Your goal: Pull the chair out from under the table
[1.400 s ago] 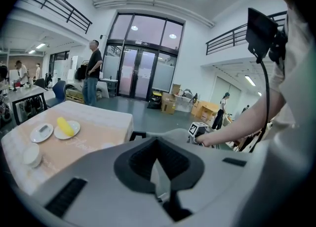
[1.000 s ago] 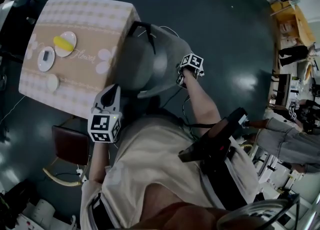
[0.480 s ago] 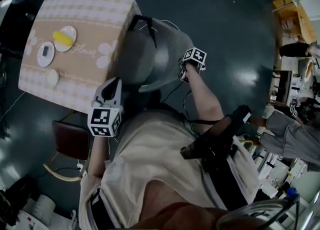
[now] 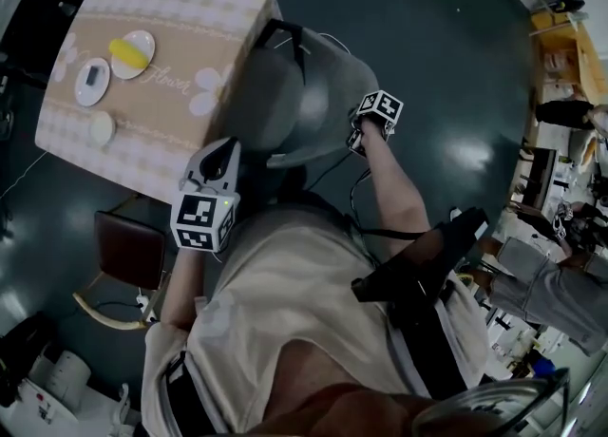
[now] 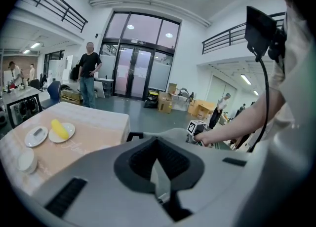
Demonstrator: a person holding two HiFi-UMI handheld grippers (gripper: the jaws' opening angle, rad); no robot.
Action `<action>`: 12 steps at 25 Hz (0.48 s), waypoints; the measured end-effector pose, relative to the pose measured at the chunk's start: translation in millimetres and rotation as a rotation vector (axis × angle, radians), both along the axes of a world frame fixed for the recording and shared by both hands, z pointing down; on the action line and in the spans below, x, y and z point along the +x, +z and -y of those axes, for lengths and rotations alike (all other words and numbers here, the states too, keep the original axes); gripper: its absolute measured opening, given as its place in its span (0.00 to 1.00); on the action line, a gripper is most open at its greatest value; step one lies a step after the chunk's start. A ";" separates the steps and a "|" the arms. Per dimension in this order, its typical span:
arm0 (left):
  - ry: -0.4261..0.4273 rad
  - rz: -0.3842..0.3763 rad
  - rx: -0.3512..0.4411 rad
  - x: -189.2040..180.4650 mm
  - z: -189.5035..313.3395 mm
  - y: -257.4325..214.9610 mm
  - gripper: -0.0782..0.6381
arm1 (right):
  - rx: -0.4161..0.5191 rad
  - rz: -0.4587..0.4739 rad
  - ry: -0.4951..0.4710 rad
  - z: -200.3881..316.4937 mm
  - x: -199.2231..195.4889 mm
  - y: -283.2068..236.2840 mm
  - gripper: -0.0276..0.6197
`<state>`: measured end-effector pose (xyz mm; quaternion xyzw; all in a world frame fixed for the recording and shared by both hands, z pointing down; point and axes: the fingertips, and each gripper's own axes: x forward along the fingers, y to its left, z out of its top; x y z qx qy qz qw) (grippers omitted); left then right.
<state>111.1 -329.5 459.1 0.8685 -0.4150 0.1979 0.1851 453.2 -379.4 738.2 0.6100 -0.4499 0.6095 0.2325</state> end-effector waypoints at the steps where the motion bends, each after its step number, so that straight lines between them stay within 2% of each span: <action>1: -0.002 0.002 -0.002 -1.3 -0.2 0.7 0.12 | 0.000 -0.002 0.000 0.6 1.9 -0.1 0.19; 7: -0.019 0.001 -0.025 -7.3 -1.4 6.1 0.12 | -0.002 -0.010 0.015 -1.2 16.6 -2.7 0.19; 12: 0.000 -0.003 -0.026 0.8 0.4 8.7 0.12 | 0.002 -0.007 0.031 -4.7 22.9 -2.6 0.19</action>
